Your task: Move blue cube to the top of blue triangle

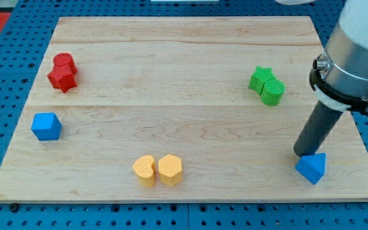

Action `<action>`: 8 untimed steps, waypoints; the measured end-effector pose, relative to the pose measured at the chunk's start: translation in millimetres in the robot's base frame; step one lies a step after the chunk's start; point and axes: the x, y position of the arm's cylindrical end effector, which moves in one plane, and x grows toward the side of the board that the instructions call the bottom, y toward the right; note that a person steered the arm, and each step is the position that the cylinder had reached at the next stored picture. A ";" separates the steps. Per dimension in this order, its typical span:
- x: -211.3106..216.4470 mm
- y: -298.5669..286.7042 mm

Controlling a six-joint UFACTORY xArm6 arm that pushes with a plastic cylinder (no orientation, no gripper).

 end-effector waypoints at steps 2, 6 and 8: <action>-33.2 -105.6; 6.6 -402.8; -52.9 -447.0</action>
